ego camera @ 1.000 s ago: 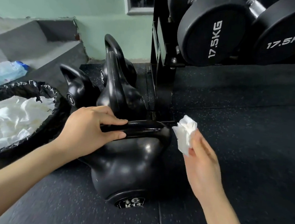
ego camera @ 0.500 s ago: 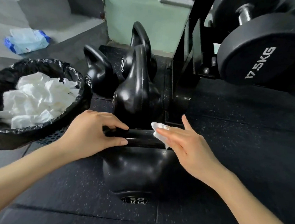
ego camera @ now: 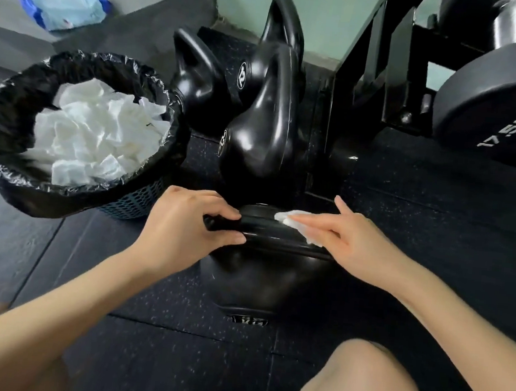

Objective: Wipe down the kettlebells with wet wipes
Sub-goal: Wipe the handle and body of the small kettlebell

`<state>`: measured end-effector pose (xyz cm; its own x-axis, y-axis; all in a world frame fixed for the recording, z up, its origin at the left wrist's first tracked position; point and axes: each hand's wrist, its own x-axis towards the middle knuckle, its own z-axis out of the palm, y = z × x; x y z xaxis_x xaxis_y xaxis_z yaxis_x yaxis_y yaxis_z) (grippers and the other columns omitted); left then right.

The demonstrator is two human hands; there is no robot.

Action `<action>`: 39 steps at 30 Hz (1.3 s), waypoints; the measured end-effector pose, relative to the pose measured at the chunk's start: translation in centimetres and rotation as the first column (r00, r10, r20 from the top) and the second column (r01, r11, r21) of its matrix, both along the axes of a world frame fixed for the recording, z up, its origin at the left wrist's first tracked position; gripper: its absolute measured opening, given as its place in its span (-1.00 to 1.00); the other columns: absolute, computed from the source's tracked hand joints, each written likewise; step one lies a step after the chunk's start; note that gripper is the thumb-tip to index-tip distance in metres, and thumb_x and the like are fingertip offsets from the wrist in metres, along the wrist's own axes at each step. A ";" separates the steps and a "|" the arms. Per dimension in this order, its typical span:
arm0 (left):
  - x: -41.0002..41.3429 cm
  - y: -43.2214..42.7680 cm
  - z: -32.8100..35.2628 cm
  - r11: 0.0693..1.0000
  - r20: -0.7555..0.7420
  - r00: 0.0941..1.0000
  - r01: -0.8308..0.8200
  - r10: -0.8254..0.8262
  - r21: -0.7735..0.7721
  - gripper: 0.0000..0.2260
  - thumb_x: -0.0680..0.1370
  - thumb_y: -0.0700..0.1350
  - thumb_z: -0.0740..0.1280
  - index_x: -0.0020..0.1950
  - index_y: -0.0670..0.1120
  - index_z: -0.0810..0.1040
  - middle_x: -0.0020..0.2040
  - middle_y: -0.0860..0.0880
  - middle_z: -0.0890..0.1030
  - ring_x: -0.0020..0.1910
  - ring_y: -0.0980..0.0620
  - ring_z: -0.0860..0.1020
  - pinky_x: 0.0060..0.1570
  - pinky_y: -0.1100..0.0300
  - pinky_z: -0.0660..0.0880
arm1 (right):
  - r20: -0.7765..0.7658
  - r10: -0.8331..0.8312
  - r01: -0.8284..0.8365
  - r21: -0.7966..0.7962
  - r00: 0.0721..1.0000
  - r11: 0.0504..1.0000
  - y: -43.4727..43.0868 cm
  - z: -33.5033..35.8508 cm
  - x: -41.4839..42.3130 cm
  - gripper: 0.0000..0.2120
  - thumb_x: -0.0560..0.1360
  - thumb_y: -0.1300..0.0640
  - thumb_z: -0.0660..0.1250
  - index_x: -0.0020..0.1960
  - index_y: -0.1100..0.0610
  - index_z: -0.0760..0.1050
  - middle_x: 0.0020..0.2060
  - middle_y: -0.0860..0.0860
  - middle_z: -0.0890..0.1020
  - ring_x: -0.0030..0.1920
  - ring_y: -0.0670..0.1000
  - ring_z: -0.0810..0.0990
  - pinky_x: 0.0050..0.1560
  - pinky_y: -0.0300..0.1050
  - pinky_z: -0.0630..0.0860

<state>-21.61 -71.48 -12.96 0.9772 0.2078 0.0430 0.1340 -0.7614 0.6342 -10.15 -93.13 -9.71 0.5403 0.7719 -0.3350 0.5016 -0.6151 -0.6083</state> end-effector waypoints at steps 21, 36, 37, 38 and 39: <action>-0.1 -0.1 -0.7 0.976 -0.042 0.988 -0.150 0.146 -0.158 -0.72 0.27 0.11 0.52 -0.05 0.10 0.69 -0.10 0.25 0.65 -0.13 0.39 0.54 -0.07 0.63 0.30 | 0.569 -0.148 -0.014 0.270 0.809 0.963 3.4 -5.0 -5.2 -0.72 0.52 0.26 0.21 0.22 0.15 0.47 0.02 0.06 0.67 0.09 0.14 0.61 0.46 0.26 0.05; -3.5 3.9 -8.1 0.685 -0.163 0.987 -0.125 0.010 -0.718 -0.72 0.48 -0.10 0.39 0.18 0.11 0.58 0.13 0.17 0.63 0.16 0.27 0.55 0.21 0.29 0.45 | 0.792 0.218 -0.279 -0.063 0.570 0.958 8.1 -5.7 -6.4 -0.67 0.53 0.26 0.17 0.26 0.17 0.51 0.10 0.01 0.64 0.19 0.09 0.57 0.47 0.21 0.07; -3.4 3.8 -8.8 0.660 -0.165 0.986 -0.127 0.006 -0.741 -0.67 0.48 -0.13 0.40 0.22 0.09 0.55 0.16 0.13 0.62 0.18 0.24 0.55 0.22 0.27 0.44 | 0.777 0.147 -0.217 -0.013 0.613 0.976 6.8 -5.2 -6.3 -0.65 0.54 0.27 0.17 0.30 0.15 0.47 0.12 0.01 0.63 0.20 0.10 0.56 0.47 0.25 0.07; -3.3 3.6 -9.3 0.641 -0.161 0.987 -0.127 0.005 -0.757 -0.63 0.47 -0.15 0.41 0.26 0.06 0.53 0.18 0.09 0.62 0.18 0.20 0.56 0.22 0.26 0.45 | 0.742 0.082 -0.150 0.026 0.665 0.988 5.9 -4.7 -6.2 -0.64 0.54 0.27 0.18 0.32 0.13 0.44 0.11 0.01 0.64 0.21 0.10 0.56 0.47 0.27 0.05; -3.2 3.6 -9.6 0.628 -0.160 0.987 -0.129 0.007 -0.767 -0.60 0.45 -0.17 0.43 0.28 0.02 0.52 0.18 0.05 0.62 0.16 0.17 0.58 0.20 0.27 0.46 | 0.695 0.050 -0.092 0.023 0.717 0.995 5.6 -4.1 -6.1 -0.62 0.53 0.28 0.21 0.32 0.10 0.44 0.06 -0.01 0.65 0.20 0.09 0.57 0.48 0.27 0.03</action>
